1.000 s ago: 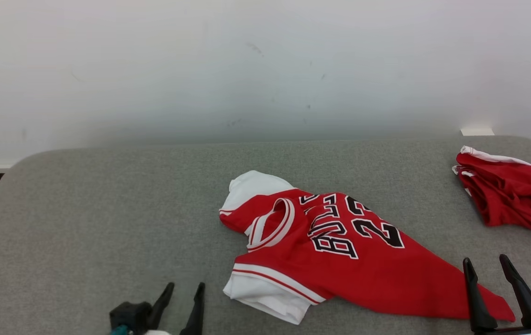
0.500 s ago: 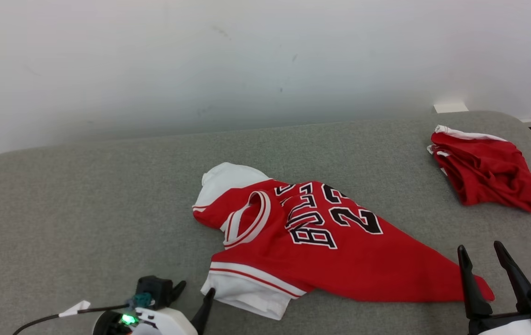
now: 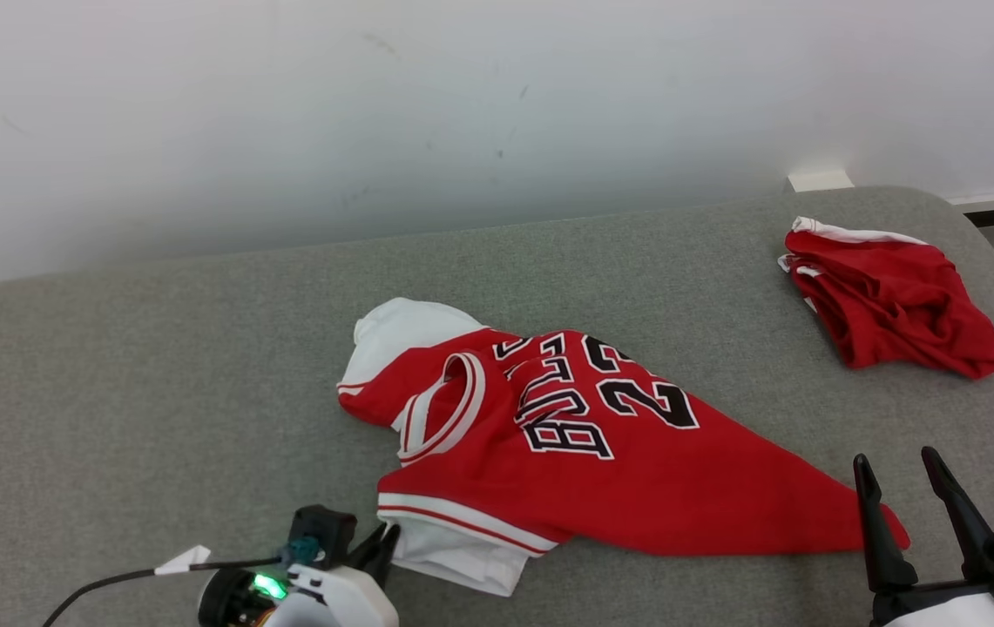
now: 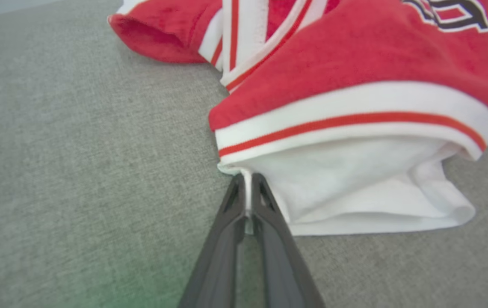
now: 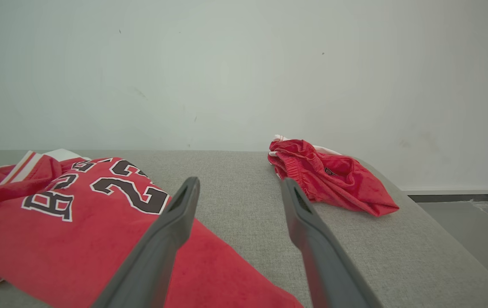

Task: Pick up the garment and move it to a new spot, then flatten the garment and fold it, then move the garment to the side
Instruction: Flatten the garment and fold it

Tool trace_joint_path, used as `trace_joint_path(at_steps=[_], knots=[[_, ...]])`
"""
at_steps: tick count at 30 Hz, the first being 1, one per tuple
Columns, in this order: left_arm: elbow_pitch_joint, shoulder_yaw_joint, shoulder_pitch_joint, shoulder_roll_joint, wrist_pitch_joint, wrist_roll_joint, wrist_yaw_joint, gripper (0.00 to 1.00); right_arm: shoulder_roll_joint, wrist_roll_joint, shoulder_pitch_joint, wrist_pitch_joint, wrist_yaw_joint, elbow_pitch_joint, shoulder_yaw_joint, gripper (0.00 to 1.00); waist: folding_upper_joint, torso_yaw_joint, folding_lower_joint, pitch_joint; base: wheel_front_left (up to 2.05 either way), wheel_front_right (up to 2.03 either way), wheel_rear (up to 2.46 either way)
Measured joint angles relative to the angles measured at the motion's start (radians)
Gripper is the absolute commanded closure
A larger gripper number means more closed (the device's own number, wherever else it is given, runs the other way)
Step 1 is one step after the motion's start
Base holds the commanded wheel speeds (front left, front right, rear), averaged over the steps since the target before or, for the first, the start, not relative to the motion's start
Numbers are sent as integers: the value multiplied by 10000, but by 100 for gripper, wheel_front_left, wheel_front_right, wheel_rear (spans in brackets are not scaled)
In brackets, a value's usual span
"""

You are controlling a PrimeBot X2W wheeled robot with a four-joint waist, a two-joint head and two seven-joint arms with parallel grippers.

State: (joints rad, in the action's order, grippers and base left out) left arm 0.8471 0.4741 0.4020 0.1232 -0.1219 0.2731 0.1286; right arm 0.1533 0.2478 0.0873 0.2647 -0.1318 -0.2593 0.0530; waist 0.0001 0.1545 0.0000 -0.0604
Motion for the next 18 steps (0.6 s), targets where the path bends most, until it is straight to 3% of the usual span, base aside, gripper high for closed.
trace_joint_path(at_steps=[11, 18], knots=[[165, 408, 73, 102, -194, 451, 27, 100, -63, -54, -120, 0, 0, -127, -71, 0, 0, -266, 0, 417, 0, 0, 0], [-688, 322, -171, 259, 161, 748, 27, 100, 40, -46, -361, 0, 0, -77, -309, 0, 0, -924, 0, 698, 0, 0, 0]])
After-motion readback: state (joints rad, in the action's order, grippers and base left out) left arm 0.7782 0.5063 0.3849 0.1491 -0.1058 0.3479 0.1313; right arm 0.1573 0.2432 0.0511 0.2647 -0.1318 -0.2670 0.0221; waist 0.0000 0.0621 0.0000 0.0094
